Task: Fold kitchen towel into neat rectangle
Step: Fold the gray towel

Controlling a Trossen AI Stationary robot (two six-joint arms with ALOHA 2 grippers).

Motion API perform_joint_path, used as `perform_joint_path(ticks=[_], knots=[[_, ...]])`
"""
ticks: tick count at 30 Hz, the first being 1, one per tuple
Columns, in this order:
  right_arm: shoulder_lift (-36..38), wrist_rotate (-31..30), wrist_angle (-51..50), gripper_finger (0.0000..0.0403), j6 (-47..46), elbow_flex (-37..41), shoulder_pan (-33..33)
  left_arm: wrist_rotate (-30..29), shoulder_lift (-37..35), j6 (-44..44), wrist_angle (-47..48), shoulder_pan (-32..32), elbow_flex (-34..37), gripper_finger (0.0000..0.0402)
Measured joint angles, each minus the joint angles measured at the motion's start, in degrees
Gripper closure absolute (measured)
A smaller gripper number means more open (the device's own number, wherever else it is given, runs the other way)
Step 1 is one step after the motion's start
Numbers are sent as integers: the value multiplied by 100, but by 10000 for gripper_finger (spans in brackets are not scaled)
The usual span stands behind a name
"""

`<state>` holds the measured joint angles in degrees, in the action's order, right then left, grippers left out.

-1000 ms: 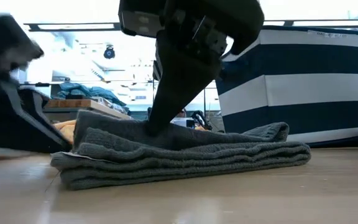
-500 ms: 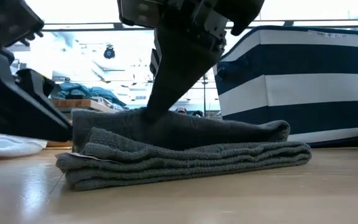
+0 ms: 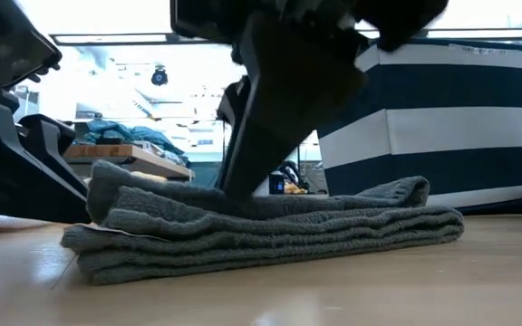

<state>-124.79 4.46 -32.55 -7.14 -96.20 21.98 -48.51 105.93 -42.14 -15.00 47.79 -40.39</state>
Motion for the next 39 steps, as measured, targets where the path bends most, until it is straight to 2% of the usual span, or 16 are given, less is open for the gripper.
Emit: perform_joint_path(ticks=[5, 14, 20, 23, 27, 32, 39], knots=[[-65, -292, 83, 240, 35, 0, 4, 0, 0, -36, 0, 0, 3, 320], [-250, -310, 260, 265, 200, -4, 23, 2, -2, 5, -3, 0, 30, 310], [-405, -355, 373, 260, 94, -17, 65, 2, -3, -34, 11, 0, 49, 318], [-407, -591, 379, 262, 23, -17, 69, 0, -4, -14, 27, 0, 58, 319], [-423, -868, 501, 294, 19, -17, 69, -1, -101, 65, 155, 0, 64, 313], [-404, -928, 629, 386, -91, -15, 50, 0, -649, 96, 868, 67, 64, 304], [18, -935, 622, 398, -386, -4, -71, -3, -1736, 451, 1700, 307, 64, 301]])
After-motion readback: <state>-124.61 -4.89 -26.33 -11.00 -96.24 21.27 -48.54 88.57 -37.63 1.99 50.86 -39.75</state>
